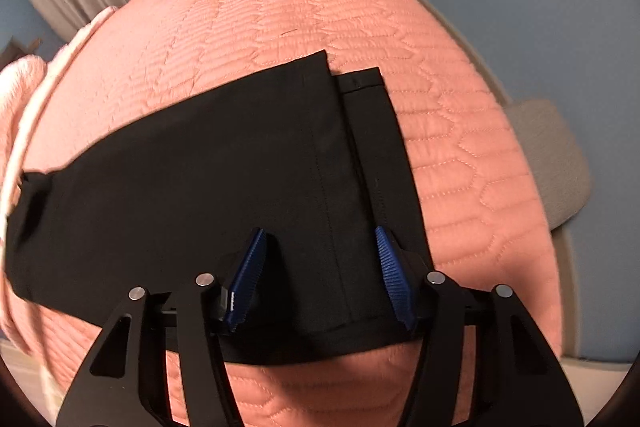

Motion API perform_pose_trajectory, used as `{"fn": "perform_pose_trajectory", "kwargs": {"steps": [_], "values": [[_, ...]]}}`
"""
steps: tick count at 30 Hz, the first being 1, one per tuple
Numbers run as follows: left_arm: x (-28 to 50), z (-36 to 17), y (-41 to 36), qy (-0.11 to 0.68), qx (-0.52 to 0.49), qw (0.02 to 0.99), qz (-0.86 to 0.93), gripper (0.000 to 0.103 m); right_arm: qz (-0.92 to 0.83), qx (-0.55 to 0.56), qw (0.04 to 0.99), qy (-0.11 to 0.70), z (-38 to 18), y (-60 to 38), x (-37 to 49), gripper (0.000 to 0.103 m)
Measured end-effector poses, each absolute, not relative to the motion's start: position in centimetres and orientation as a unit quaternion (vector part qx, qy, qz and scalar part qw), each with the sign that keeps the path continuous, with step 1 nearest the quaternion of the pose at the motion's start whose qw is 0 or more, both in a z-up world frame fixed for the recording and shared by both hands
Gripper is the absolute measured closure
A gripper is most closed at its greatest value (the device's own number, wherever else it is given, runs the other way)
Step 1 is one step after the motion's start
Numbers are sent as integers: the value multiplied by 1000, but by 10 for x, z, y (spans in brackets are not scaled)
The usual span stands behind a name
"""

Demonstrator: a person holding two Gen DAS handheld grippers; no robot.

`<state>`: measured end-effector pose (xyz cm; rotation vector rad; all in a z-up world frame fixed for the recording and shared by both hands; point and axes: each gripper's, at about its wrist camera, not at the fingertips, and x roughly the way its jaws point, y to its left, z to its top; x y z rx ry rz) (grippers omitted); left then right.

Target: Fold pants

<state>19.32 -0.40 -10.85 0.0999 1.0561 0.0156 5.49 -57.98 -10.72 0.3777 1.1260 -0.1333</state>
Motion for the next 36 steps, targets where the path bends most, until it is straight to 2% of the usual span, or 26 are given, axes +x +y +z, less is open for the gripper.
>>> {"fn": "perform_pose_trajectory", "kwargs": {"steps": [1,2,3,5,6,8,10,11,12,15,18,21,26,29,30,31,32,36], "values": [[194,-110,-8,505,52,861,7,44,-59,175,827,532,-105,-579,54,66],[195,-111,-10,508,57,860,6,44,-45,189,826,529,-99,-580,48,92],[192,-110,-13,507,62,860,5,44,-46,194,826,527,-95,-581,44,94],[189,-108,-17,502,78,861,11,37,-69,174,837,514,-81,-583,27,95],[182,-107,-23,499,84,862,13,30,-87,164,836,516,-85,-585,22,95],[189,-116,-23,495,97,863,28,30,-105,175,819,537,-109,-594,13,95],[206,-129,-15,503,109,856,48,30,-112,187,825,522,-101,-594,9,91],[216,-133,-9,503,114,855,54,30,-129,175,825,522,-92,-592,9,82],[224,-134,-4,496,118,858,65,30,-168,140,834,507,-75,-585,6,65],[264,-144,29,492,112,858,94,30,-208,84,859,460,-41,-568,-5,64],[306,-168,51,523,114,838,106,29,-195,93,871,442,-26,-555,-10,64],[348,-181,71,529,108,835,111,18,-179,114,871,443,-23,-538,-9,64],[378,-183,75,518,132,837,114,17,-153,112,865,465,-37,-514,5,64],[368,-171,77,517,134,839,108,18,-113,109,870,467,-36,-491,19,64],[356,-163,81,513,127,844,94,18,-100,93,870,475,-39,-483,25,53],[347,-158,81,511,123,847,83,18,-93,75,867,484,-44,-478,30,47],[335,-154,85,507,122,850,74,18,-95,54,863,493,-50,-474,33,45],[274,-148,123,508,123,849,77,18,-67,56,858,505,-56,-474,33,45]]}}
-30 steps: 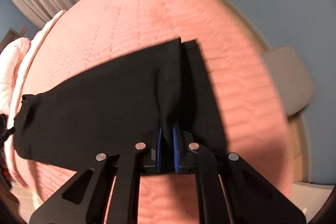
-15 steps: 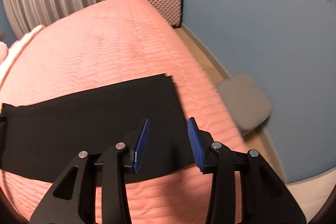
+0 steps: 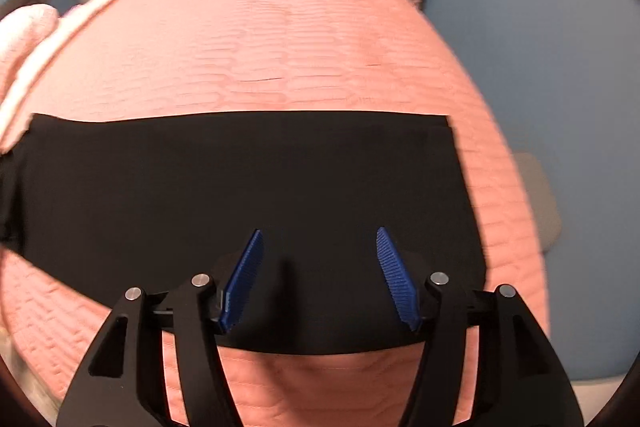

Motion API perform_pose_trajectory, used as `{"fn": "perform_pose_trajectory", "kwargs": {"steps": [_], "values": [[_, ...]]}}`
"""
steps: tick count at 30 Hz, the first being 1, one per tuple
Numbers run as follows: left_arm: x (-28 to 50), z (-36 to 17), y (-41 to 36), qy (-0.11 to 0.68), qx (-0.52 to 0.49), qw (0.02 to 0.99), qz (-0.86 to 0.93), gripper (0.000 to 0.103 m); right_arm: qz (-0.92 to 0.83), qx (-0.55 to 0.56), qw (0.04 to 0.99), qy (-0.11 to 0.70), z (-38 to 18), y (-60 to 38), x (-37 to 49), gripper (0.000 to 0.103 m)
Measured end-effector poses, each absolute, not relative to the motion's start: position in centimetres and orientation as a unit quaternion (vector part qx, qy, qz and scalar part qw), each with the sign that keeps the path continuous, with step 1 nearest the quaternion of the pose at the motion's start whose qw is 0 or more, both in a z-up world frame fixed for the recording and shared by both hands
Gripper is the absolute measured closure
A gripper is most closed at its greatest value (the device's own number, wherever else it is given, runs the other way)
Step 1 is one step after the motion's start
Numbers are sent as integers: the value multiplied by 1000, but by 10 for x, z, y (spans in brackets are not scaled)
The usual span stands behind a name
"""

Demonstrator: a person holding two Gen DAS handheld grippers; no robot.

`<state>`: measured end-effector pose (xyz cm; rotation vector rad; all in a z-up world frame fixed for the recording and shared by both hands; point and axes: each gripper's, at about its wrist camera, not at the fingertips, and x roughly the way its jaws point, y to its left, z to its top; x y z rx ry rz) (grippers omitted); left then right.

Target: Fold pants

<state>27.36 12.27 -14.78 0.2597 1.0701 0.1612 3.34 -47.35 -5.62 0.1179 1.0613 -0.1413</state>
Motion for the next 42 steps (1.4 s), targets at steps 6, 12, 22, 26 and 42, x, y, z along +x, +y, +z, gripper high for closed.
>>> {"fn": "perform_pose_trajectory", "kwargs": {"steps": [6,12,22,26,42], "values": [[147,-149,268,520,-43,821,231,20,-74,52,866,492,-42,-456,11,45],[126,-180,333,506,-238,801,214,20,-21,-1,874,486,-30,-386,24,45],[177,-165,373,480,-211,809,267,86,-16,-30,877,480,-7,-345,20,45],[154,-152,387,475,-212,810,271,64,-18,-27,879,476,-7,-344,20,45],[176,-158,379,464,-226,822,240,79,-20,-43,884,465,1,-332,16,45]]}}
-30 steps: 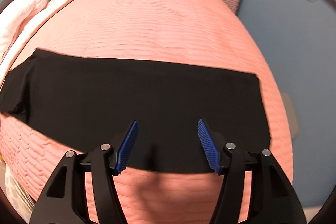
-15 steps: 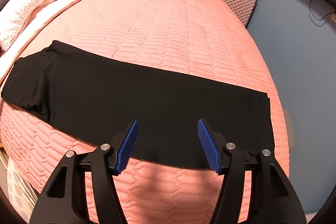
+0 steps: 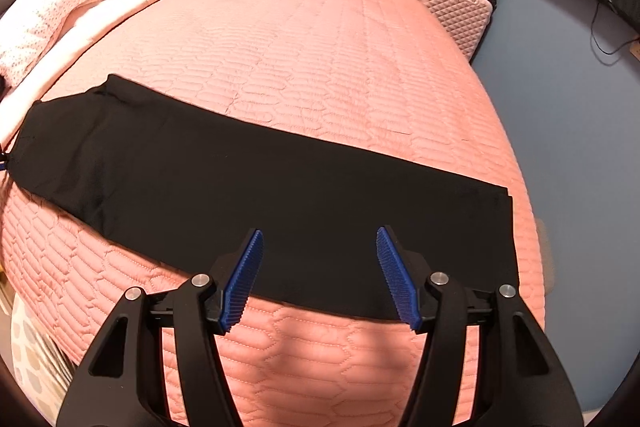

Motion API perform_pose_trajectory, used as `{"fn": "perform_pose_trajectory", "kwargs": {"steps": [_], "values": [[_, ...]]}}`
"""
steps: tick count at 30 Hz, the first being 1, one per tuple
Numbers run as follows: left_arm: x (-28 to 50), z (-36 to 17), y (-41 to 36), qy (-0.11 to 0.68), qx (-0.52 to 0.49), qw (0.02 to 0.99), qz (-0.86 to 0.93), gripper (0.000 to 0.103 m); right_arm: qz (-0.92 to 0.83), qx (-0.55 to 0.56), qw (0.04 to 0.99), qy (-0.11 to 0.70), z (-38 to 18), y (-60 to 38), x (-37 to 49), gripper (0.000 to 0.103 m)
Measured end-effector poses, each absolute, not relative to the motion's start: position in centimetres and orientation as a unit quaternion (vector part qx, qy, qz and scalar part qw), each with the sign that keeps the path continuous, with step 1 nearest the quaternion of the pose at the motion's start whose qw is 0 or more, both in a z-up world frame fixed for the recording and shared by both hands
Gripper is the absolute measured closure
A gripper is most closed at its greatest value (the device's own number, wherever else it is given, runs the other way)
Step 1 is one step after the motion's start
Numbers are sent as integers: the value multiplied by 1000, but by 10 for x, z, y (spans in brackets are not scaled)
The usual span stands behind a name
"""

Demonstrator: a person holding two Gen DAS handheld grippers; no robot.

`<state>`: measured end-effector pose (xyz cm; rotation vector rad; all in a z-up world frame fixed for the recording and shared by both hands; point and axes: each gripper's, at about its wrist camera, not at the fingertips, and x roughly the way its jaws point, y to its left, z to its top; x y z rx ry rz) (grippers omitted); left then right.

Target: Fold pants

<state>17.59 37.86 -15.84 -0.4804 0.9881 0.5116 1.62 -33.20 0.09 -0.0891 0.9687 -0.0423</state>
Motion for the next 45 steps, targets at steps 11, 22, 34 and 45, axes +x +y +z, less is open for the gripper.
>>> {"fn": "perform_pose_trajectory", "kwargs": {"steps": [11,22,34,45], "values": [[138,-96,341,425,-61,839,335,58,-117,25,859,497,-37,-417,2,43],[254,-125,20,428,175,876,136,22,155,91,864,471,-60,-231,152,43],[348,-171,99,476,223,833,173,5,132,45,854,501,-116,-415,127,101],[393,-175,118,465,266,829,162,5,19,-29,866,500,-72,-434,98,96]]}}
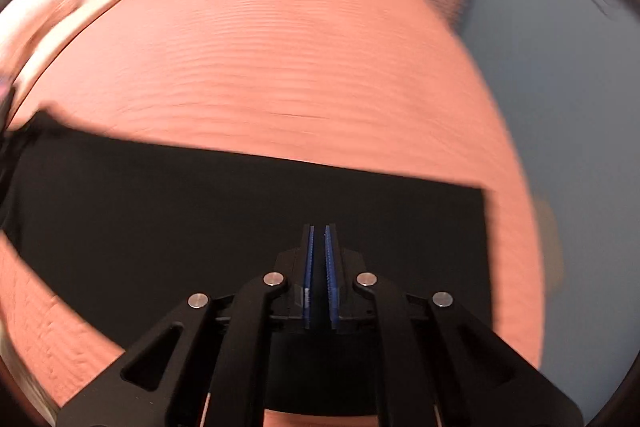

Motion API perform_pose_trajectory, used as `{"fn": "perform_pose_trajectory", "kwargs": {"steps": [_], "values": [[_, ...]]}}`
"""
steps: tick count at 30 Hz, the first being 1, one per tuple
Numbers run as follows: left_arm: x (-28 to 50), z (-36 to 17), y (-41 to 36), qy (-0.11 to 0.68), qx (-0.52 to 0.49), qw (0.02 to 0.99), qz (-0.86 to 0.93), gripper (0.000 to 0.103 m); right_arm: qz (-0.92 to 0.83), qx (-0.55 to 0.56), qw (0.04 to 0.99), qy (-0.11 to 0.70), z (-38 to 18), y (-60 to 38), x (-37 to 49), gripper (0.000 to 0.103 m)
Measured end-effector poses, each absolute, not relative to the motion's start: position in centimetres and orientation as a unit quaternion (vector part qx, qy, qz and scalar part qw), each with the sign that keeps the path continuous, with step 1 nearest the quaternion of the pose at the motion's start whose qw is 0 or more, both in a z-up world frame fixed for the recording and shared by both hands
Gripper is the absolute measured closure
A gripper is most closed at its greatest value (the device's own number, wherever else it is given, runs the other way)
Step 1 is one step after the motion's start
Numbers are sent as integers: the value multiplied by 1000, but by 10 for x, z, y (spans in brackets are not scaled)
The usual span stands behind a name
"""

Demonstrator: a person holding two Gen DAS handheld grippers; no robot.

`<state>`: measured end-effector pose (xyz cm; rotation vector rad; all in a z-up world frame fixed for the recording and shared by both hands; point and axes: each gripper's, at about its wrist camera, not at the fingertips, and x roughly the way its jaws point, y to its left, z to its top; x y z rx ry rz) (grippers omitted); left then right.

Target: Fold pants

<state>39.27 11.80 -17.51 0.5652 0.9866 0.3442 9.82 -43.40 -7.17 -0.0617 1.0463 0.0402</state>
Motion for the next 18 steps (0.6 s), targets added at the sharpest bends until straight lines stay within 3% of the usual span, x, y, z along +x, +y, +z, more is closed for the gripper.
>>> {"fn": "perform_pose_trajectory", "kwargs": {"steps": [3,5,6,8,12,15,18], "values": [[389,-164,117,449,275,839,138,5,67,-41,851,519,-99,-416,119,97],[366,-145,119,417,287,855,111,5,27,-32,847,530,-117,-462,121,97],[351,-137,127,415,279,860,99,5,-18,8,846,533,-113,-498,115,97],[313,-126,152,413,258,869,94,5,-98,-23,847,522,-91,-525,97,93],[248,-162,230,463,234,841,154,5,-19,-17,859,511,-71,-497,67,94],[219,-190,285,467,205,843,172,5,-21,-91,825,557,-113,-501,48,93],[237,-195,319,476,219,830,191,5,-86,0,832,548,-103,-557,38,86]]}}
